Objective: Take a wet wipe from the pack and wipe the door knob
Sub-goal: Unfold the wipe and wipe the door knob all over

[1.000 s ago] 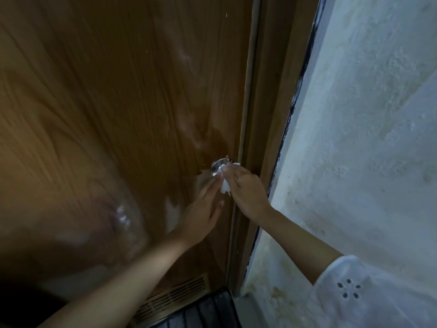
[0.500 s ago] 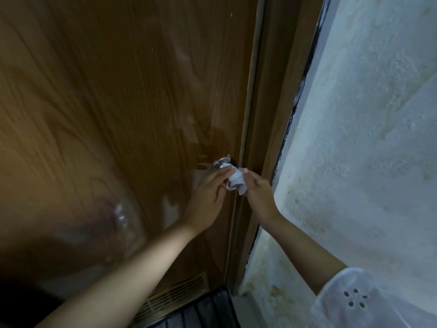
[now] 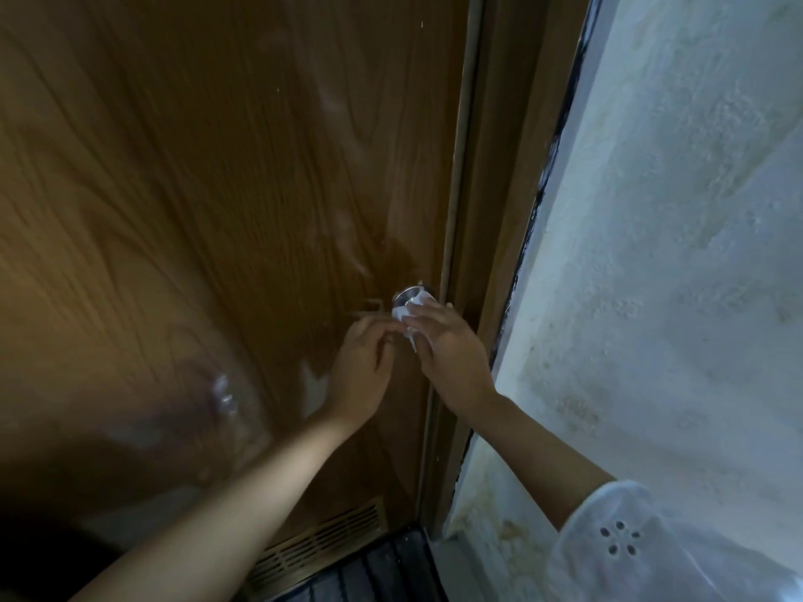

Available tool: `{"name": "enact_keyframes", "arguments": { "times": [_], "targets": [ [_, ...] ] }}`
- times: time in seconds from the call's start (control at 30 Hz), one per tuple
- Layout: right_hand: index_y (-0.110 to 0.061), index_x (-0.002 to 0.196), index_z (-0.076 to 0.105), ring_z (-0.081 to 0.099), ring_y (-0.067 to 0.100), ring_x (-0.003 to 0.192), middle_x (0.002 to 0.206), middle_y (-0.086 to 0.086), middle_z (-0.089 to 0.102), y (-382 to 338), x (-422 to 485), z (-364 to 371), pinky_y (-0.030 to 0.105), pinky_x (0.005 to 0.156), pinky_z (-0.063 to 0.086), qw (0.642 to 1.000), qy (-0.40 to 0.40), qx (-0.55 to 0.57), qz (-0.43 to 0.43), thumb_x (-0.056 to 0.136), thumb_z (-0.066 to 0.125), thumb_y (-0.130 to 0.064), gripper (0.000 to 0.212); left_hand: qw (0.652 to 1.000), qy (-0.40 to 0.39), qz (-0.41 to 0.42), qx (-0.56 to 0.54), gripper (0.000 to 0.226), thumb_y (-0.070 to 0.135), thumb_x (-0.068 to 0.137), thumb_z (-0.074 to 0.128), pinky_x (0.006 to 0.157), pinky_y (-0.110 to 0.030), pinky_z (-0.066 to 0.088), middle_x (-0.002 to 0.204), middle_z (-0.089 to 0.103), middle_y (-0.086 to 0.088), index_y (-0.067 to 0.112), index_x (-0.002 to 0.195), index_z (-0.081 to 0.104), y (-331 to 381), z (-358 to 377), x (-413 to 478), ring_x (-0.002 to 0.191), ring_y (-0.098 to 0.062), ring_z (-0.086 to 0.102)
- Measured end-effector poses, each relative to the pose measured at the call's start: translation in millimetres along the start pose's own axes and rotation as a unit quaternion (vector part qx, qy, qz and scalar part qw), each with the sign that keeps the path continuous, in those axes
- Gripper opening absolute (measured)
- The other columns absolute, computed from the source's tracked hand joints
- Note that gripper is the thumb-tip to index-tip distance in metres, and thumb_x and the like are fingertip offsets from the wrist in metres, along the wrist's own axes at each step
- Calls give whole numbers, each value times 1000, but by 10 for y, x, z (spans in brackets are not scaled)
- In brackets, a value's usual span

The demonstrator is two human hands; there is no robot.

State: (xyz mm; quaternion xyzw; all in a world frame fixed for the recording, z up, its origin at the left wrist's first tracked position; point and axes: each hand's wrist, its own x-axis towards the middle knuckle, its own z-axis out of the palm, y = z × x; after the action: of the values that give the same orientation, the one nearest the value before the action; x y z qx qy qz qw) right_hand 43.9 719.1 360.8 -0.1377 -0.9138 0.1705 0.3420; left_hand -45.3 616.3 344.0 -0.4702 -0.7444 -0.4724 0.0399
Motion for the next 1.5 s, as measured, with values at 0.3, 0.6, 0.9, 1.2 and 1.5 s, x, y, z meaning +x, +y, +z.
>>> {"name": "enact_keyframes", "arguments": {
  "times": [0.3,0.6,0.9,1.2,1.5],
  "targets": [
    [-4,86,71,59,23,86,91,14,67,41,-208,-67,12,69,40,972,122,79,186,87,59,-10,13,994,-49,60,79,23,15,85,43,87,-24,37,108,56,0,18,101,59,113,-67,-15,103,-7,45],
    [-5,94,67,56,9,85,99,10,65,9,-151,26,3,71,41,961,99,144,214,87,61,-13,13,992,-69,17,107,52,10,87,49,101,-28,30,140,44,3,25,136,39,104,-46,28,126,-14,35],
    [-7,91,66,59,13,83,97,10,68,-1,-65,-42,7,69,44,937,152,188,254,87,61,-13,9,988,-89,27,124,45,25,93,38,97,-28,26,141,43,9,33,137,35,57,1,41,126,-10,32],
    [-9,87,60,57,5,72,86,7,66,42,-47,-56,-1,60,44,915,174,246,267,84,64,-11,5,992,-96,13,84,42,40,94,34,98,-30,24,140,44,11,35,136,37,59,3,47,125,-4,29],
    [-3,88,59,55,9,73,84,5,62,74,-99,-5,-2,57,42,911,148,245,298,82,66,-8,10,991,-99,11,87,43,44,93,35,100,-35,27,140,44,12,38,136,35,30,13,40,127,-9,32]
  ]
}}
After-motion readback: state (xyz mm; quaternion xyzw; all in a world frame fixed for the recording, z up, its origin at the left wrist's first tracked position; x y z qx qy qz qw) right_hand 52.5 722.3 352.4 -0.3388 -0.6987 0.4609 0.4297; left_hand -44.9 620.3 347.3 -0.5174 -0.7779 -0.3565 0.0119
